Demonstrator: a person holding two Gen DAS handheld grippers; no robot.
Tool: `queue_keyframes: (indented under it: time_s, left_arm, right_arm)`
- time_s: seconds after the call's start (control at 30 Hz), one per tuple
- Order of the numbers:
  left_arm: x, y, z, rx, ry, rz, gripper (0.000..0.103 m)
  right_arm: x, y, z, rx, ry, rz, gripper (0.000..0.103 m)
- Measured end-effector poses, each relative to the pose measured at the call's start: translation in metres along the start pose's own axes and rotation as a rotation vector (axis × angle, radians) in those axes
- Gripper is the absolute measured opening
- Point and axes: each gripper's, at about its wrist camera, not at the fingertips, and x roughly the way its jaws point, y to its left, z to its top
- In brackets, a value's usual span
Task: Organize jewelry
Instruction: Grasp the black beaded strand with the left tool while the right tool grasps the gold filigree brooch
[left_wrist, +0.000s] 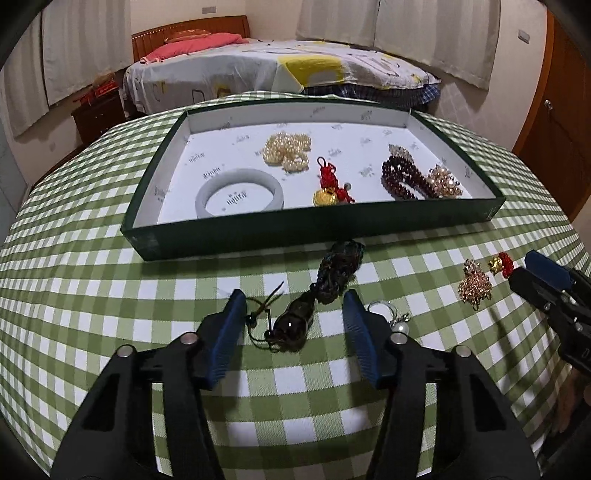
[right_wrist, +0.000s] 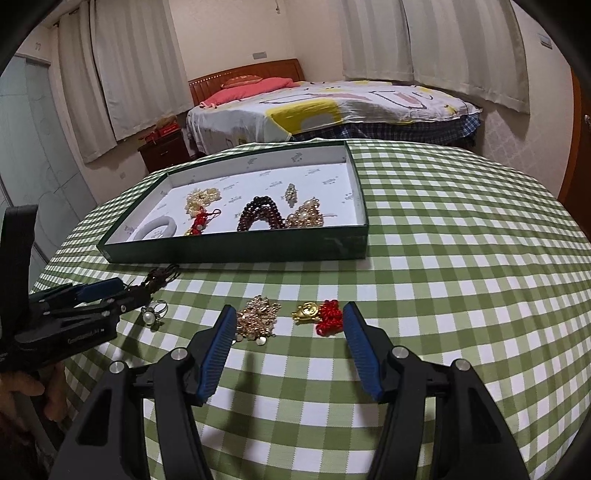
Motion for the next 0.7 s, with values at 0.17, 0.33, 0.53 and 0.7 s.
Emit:
queue_keyframes:
  time_s: [0.17, 0.33, 0.53, 0.7]
  left_arm:
    - [-0.004, 0.007, -0.001, -0.014, -0.007, -0.001, 0.020]
    - [-0.011, 0.017, -0.004, -0.052, -0.031, -0.012, 0.016]
    - [-0.017, 0.031, -0.011, -0.100, -0.041, 0.006, 0.016]
    - [-0.020, 0.033, -0.016, -0.098, -0.053, 0.017, 0.016]
  right_arm:
    - [0.001, 0.006, 0.000, -0.013, 0.008, 0.013, 0.058]
    - [0.008, 0.017, 0.000, -0.043, 0.042, 0.041, 0.058]
    - [0.019, 0.029, 0.001, -0.090, 0.085, 0.047, 0.054]
    - [0.028, 0.032, 0.001, -0.109, 0.113, 0.026, 0.050]
